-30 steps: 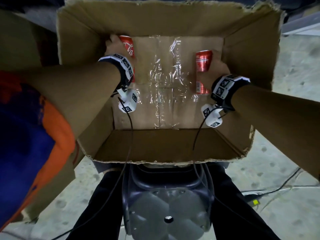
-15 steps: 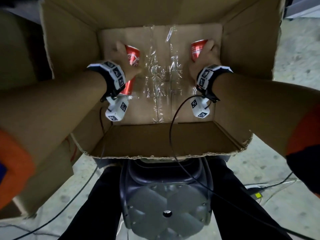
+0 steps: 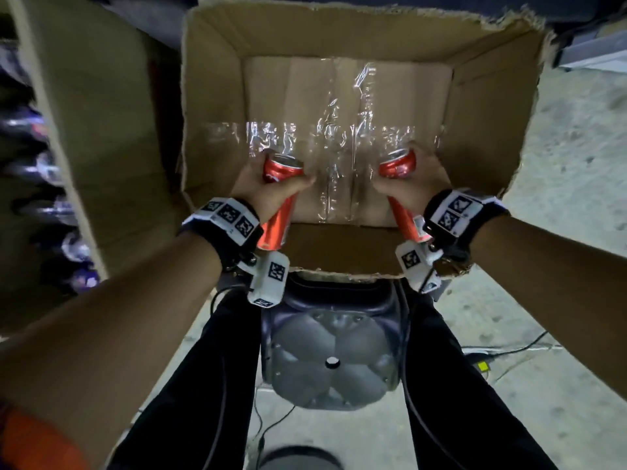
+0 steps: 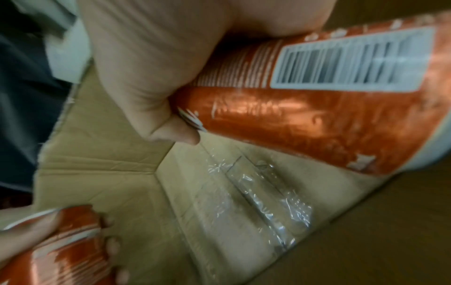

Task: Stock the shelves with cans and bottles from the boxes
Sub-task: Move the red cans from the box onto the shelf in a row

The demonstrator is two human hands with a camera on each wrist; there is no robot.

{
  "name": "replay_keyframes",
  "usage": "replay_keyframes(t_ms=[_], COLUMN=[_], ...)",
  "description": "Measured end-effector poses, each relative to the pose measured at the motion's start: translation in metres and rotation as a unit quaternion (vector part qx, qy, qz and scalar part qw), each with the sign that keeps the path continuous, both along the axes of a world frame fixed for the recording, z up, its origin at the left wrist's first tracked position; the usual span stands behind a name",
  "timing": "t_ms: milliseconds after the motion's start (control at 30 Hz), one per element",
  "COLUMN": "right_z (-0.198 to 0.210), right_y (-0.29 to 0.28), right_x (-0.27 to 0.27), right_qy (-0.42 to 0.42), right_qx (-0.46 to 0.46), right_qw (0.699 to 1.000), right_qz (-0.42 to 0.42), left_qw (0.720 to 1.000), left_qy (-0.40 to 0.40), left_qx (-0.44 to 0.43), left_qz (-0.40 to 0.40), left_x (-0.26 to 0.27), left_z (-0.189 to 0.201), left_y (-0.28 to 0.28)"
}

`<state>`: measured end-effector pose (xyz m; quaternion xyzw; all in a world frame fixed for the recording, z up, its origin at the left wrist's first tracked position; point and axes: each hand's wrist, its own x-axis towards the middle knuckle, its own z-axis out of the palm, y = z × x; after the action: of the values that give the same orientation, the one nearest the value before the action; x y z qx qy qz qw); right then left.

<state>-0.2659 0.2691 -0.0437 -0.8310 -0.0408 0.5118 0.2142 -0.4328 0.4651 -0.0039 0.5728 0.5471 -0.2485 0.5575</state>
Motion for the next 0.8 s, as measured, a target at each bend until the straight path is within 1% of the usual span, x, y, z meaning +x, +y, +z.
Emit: replay_keyframes(t_ms=[67,133,200,367,567,667,800], right_z=[0.029,0.058,0.086,0.162,0.273,0.330,0.410], right_y=[-0.005,-0.010,-0.013,-0.012,0.009,0.015,0.021], right_x=[-0.004,-0.008,-0.011,-0.019,-0.031,-0.040,-0.055], right_qy=[0.010,0.022,0.028,0.046,0.050,0.050,0.036], right_qx=[0.016,0.026,0.035,0.081,0.169,0.197,0.235], right_qw=[1.000,0.999,0.999,0.995,0.984,0.979,0.971], right_qz=[-0.012,0.001,-0.005,-0.023,-0.009,-0.009,-0.014], left_qw=[1.000,0.999,0.999,0.998,0.993,0.987,0.974], left_qy=[-0.020,-0.033,-0.049,-0.059,-0.119,-0.160,-0.220], left_qx=[-0.002,-0.010,-0.014,-0.014,0.000,0.002,0.042], left_qz=[-0.006,-0.003,-0.007,-0.004,0.004,0.008,0.037], left_x=[-0.002,-0.005,-0.007,-0.016,-0.028,-0.035,-0.046], left_z=[0.027,0.052,0.078,0.152,0.257,0.313,0.385], left_y=[-0.006,-0.012,-0.017,-0.021,-0.018,-0.020,-0.024])
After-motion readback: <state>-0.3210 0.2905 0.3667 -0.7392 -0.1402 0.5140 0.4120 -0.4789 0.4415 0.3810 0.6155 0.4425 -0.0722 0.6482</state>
